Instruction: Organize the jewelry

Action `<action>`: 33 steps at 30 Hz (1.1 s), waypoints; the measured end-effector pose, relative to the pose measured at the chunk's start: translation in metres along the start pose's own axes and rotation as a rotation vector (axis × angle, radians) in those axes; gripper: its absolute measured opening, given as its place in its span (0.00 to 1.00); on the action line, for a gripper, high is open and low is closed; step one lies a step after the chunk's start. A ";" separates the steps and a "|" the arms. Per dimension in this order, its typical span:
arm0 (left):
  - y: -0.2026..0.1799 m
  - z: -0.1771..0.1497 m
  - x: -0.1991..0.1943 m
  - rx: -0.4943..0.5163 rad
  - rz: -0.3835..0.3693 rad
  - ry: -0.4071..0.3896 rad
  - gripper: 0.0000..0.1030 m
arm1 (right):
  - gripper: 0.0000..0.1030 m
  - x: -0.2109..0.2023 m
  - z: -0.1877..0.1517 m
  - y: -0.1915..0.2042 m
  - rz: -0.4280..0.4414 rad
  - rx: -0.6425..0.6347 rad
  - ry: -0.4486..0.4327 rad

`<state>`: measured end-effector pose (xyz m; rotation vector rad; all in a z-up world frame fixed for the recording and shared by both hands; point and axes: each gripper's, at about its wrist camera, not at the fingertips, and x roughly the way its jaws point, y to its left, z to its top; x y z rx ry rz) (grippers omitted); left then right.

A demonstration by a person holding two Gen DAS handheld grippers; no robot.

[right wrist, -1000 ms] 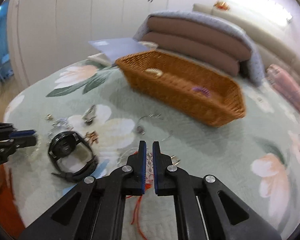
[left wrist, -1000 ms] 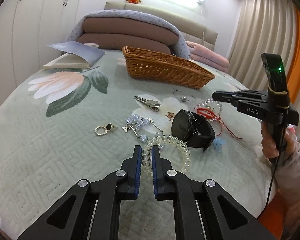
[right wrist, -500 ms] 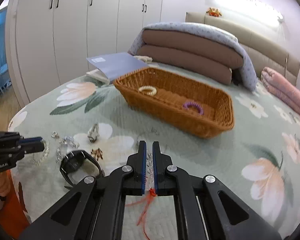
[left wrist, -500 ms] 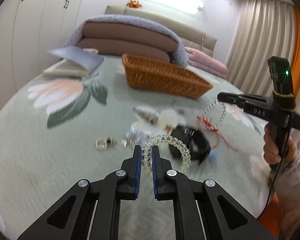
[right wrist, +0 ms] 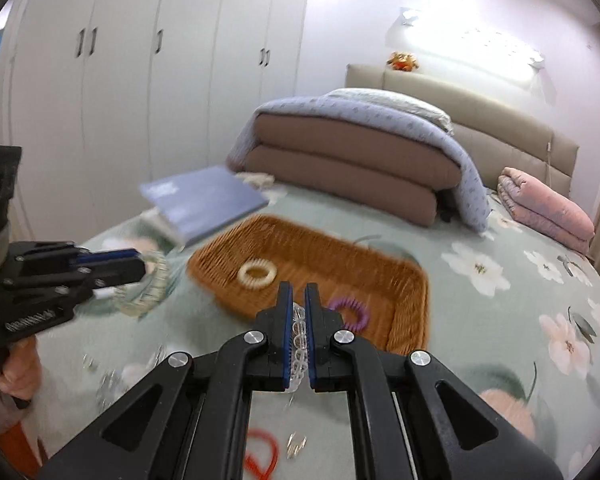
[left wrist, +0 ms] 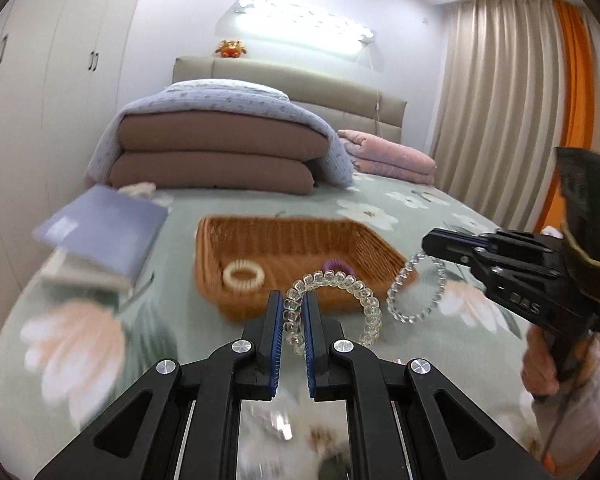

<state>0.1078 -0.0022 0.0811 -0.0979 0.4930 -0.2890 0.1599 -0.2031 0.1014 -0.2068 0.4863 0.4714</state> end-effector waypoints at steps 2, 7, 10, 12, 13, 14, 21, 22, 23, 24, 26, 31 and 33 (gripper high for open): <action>-0.001 0.019 0.026 0.008 -0.001 0.010 0.09 | 0.01 0.014 0.010 -0.009 -0.015 0.020 -0.014; -0.004 0.046 0.094 0.017 -0.002 0.053 0.09 | 0.01 0.059 0.013 -0.034 -0.042 0.086 0.008; -0.005 0.048 0.144 0.028 -0.002 0.154 0.09 | 0.01 0.092 0.001 -0.052 -0.044 0.131 0.076; -0.006 0.044 0.171 0.027 -0.013 0.232 0.09 | 0.01 0.102 -0.010 -0.065 -0.007 0.172 0.108; -0.007 0.040 0.182 0.029 -0.019 0.273 0.09 | 0.01 0.101 -0.013 -0.068 0.009 0.175 0.123; -0.008 0.037 0.186 0.039 -0.020 0.272 0.09 | 0.01 0.095 -0.016 -0.069 0.059 0.183 0.133; -0.006 0.030 0.182 0.023 -0.049 0.285 0.14 | 0.12 0.047 -0.045 -0.036 0.194 0.147 0.189; -0.005 0.029 0.178 0.014 -0.051 0.283 0.15 | 0.12 0.049 -0.053 -0.030 0.174 0.137 0.216; -0.004 0.030 0.172 0.008 -0.050 0.280 0.15 | 0.12 0.052 -0.061 -0.026 0.139 0.122 0.235; -0.004 0.031 0.166 0.004 -0.050 0.273 0.15 | 0.12 0.056 -0.069 -0.022 0.117 0.112 0.255; -0.002 0.031 0.149 0.000 -0.051 0.253 0.15 | 0.12 0.069 -0.082 -0.023 0.118 0.143 0.301; 0.004 0.018 0.087 -0.020 -0.040 0.163 0.56 | 0.12 0.097 -0.093 -0.023 0.016 0.128 0.363; 0.006 0.009 0.067 -0.023 -0.032 0.124 0.56 | 0.12 0.104 -0.096 -0.025 0.019 0.146 0.383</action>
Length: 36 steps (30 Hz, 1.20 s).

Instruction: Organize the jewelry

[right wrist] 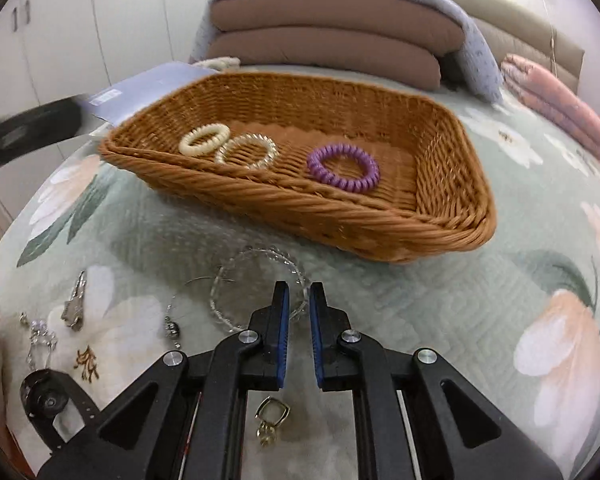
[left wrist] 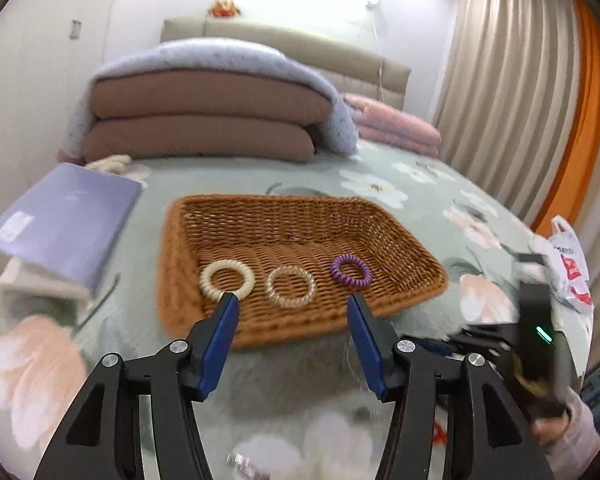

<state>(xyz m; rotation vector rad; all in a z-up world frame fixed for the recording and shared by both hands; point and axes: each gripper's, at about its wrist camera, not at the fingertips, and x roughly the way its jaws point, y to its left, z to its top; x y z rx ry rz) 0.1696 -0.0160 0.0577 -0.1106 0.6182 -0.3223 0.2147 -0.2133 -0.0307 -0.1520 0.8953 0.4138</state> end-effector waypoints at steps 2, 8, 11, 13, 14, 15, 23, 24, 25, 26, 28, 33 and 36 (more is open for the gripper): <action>0.002 -0.010 -0.013 -0.008 0.021 -0.017 0.56 | 0.14 0.006 0.004 -0.003 0.000 0.005 0.014; 0.014 -0.018 -0.020 -0.060 0.030 -0.027 0.56 | 0.17 0.012 0.005 0.002 -0.023 -0.008 0.024; 0.018 -0.019 -0.018 -0.074 0.038 -0.030 0.56 | 0.17 0.014 0.007 0.001 -0.026 -0.007 0.026; 0.018 -0.020 -0.017 -0.075 0.038 -0.033 0.56 | 0.17 0.015 0.007 0.005 -0.039 -0.023 0.025; 0.017 -0.021 -0.017 -0.076 0.034 -0.033 0.56 | 0.16 0.015 0.007 0.005 -0.042 -0.027 0.024; 0.017 -0.021 -0.016 -0.074 0.032 -0.033 0.56 | 0.10 0.014 0.007 0.007 -0.039 -0.035 0.020; 0.021 -0.022 -0.016 -0.074 0.058 -0.051 0.56 | 0.09 -0.015 0.002 0.024 0.006 -0.083 -0.049; 0.022 -0.022 -0.017 -0.078 0.059 -0.055 0.56 | 0.09 -0.023 0.001 0.028 0.003 -0.095 -0.067; 0.025 -0.022 -0.018 -0.086 0.060 -0.062 0.56 | 0.09 -0.028 0.001 0.032 0.002 -0.101 -0.080; 0.026 -0.022 -0.019 -0.091 0.059 -0.068 0.56 | 0.09 -0.036 0.002 0.035 0.008 -0.103 -0.097; 0.030 -0.022 -0.021 -0.106 0.056 -0.077 0.56 | 0.09 -0.050 0.005 0.041 0.018 -0.112 -0.121; 0.036 -0.022 -0.021 -0.130 0.054 -0.081 0.56 | 0.09 -0.078 0.019 0.054 0.007 -0.136 -0.177; 0.038 -0.022 -0.020 -0.138 0.049 -0.080 0.56 | 0.09 -0.091 0.032 0.057 -0.011 -0.144 -0.214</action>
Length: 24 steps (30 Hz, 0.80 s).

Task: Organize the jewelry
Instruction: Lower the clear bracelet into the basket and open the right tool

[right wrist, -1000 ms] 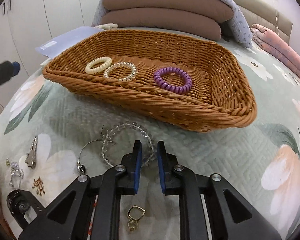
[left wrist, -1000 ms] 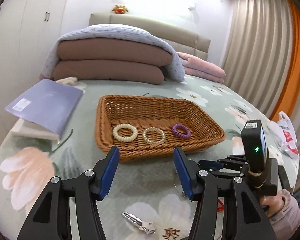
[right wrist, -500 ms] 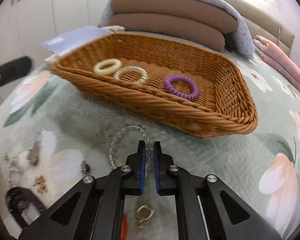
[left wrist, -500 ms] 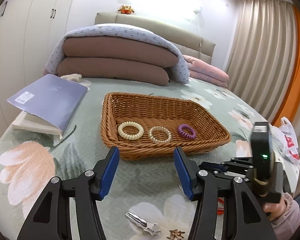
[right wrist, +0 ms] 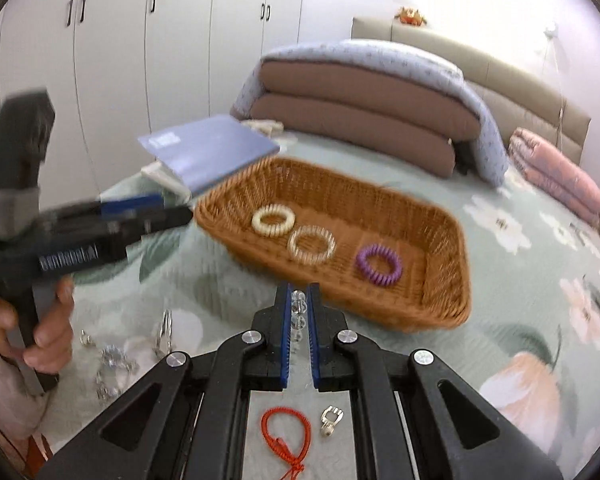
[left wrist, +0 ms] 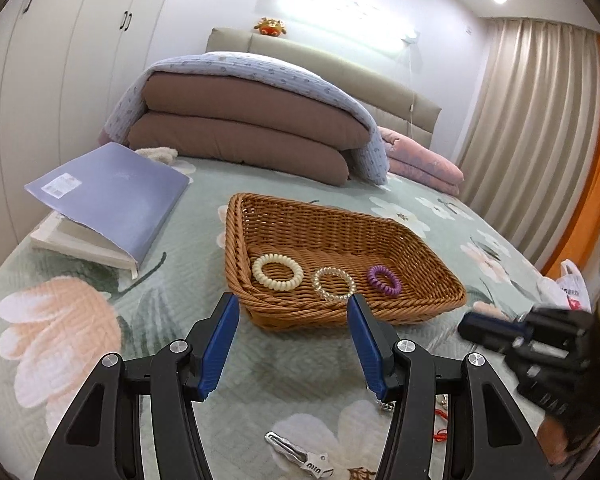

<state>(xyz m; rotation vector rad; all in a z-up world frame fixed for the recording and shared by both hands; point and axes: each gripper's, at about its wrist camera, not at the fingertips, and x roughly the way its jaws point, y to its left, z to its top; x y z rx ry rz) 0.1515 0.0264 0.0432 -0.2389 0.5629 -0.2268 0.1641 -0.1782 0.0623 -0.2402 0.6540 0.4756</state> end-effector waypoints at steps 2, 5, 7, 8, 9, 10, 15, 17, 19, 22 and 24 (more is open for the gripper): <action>0.001 0.000 0.000 0.000 -0.001 0.001 0.56 | 0.09 -0.003 0.013 -0.003 -0.017 0.001 -0.024; 0.002 0.000 0.000 -0.001 -0.002 -0.001 0.56 | 0.09 0.000 0.034 -0.013 -0.036 0.018 -0.055; 0.002 0.000 0.000 0.003 0.003 -0.004 0.56 | 0.09 0.011 0.048 -0.022 -0.059 0.043 -0.068; 0.002 -0.001 0.001 0.007 0.009 -0.006 0.56 | 0.09 0.018 0.052 -0.026 -0.065 0.052 -0.068; 0.002 -0.001 0.001 0.013 0.017 -0.008 0.56 | 0.09 0.027 0.056 -0.030 -0.066 0.068 -0.064; 0.001 -0.001 0.002 0.019 0.024 -0.009 0.56 | 0.09 0.039 0.059 -0.036 -0.060 0.087 -0.057; -0.005 -0.004 0.007 0.063 0.056 -0.005 0.56 | 0.09 0.090 0.051 -0.049 -0.058 0.139 0.014; -0.008 -0.005 0.007 0.082 0.069 -0.006 0.56 | 0.09 0.101 0.045 -0.054 -0.054 0.158 0.035; -0.009 -0.006 0.008 0.090 0.069 -0.004 0.56 | 0.12 0.107 0.039 -0.061 -0.079 0.176 0.059; -0.009 -0.006 0.007 0.083 0.051 -0.002 0.56 | 0.37 0.097 0.034 -0.072 -0.056 0.218 0.048; -0.009 -0.006 0.005 0.076 0.034 -0.005 0.56 | 0.48 0.080 0.032 -0.076 -0.057 0.234 0.002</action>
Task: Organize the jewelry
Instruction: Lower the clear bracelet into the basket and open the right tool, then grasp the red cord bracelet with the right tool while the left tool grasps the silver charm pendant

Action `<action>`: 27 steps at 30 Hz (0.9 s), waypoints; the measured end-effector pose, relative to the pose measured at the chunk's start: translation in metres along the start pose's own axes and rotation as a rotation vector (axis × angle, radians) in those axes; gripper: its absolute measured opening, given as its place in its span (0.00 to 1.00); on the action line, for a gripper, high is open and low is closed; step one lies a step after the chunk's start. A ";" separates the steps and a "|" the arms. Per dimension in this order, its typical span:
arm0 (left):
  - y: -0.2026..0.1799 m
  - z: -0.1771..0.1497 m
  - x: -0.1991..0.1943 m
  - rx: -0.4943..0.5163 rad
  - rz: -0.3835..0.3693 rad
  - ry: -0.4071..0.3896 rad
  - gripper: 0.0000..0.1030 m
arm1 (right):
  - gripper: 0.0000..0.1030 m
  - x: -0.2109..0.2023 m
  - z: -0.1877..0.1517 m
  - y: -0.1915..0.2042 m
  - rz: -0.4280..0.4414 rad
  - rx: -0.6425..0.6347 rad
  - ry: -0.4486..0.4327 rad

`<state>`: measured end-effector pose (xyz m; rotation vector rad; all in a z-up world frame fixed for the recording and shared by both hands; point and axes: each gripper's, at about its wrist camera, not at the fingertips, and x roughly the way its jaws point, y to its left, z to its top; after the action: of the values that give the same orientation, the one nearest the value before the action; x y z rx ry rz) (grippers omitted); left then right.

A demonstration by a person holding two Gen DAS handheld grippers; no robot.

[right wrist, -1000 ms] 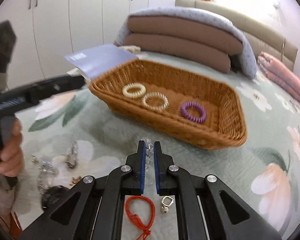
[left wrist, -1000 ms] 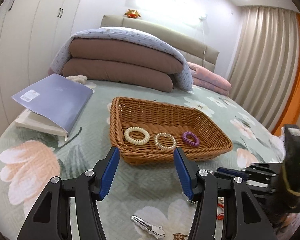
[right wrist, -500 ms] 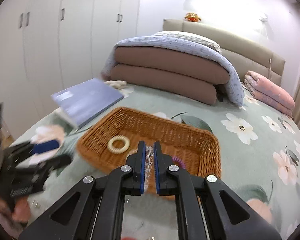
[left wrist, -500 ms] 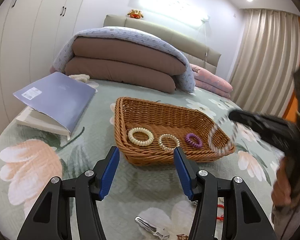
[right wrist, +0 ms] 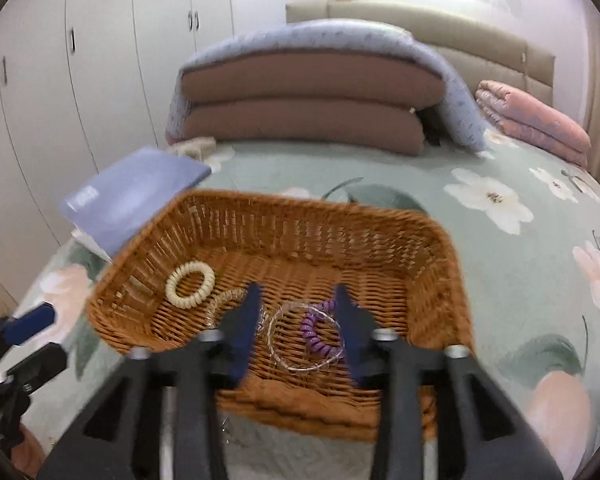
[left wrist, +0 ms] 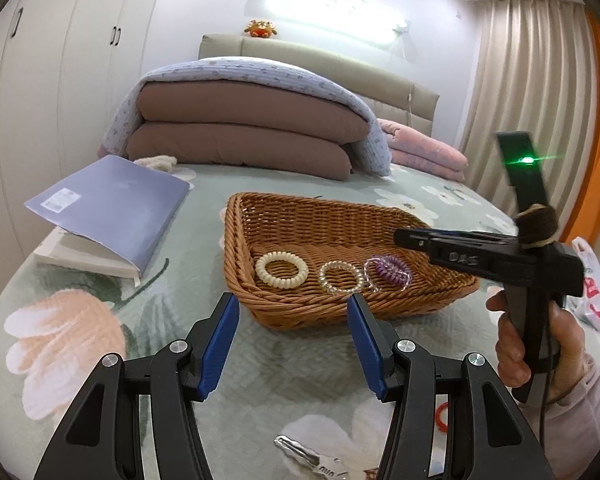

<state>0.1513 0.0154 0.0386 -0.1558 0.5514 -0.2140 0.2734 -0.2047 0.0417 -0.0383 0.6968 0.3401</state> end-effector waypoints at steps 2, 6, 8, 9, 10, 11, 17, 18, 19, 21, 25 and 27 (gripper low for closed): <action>-0.001 0.001 -0.004 -0.002 -0.013 -0.009 0.56 | 0.48 -0.020 -0.005 0.002 -0.022 -0.022 -0.037; -0.003 0.004 -0.014 0.003 -0.030 -0.025 0.57 | 0.48 -0.066 -0.028 0.012 -0.038 -0.052 -0.104; -0.002 0.006 -0.024 -0.007 -0.046 -0.039 0.60 | 0.49 -0.091 -0.044 0.015 -0.044 -0.051 -0.140; -0.001 0.006 -0.030 -0.016 -0.054 -0.044 0.68 | 0.50 -0.102 -0.052 0.015 -0.046 -0.045 -0.156; 0.000 0.004 -0.037 -0.026 -0.064 -0.048 0.74 | 0.51 -0.113 -0.062 0.016 -0.049 -0.040 -0.166; 0.002 0.000 -0.044 -0.031 -0.066 -0.049 0.75 | 0.53 -0.120 -0.068 0.016 -0.054 -0.036 -0.166; 0.009 -0.047 -0.073 -0.043 0.026 0.015 0.75 | 0.79 -0.146 -0.112 0.002 0.014 0.082 -0.165; 0.012 -0.059 -0.078 -0.053 0.046 0.027 0.75 | 0.79 -0.149 -0.118 0.001 0.012 0.091 -0.174; 0.014 -0.065 -0.081 -0.060 0.056 0.036 0.75 | 0.79 -0.150 -0.122 0.000 0.009 0.096 -0.176; 0.021 -0.079 -0.086 -0.081 0.073 0.053 0.75 | 0.79 -0.149 -0.128 -0.001 0.006 0.101 -0.170; 0.039 -0.100 -0.093 -0.135 0.123 0.079 0.75 | 0.80 -0.145 -0.136 -0.003 -0.022 0.120 -0.153; 0.049 -0.106 -0.099 -0.152 0.137 0.083 0.75 | 0.82 -0.142 -0.142 -0.007 -0.024 0.138 -0.140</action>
<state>0.0200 0.0769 -0.0112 -0.2561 0.6585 -0.0448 0.0865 -0.2741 0.0222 0.1069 0.5788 0.2684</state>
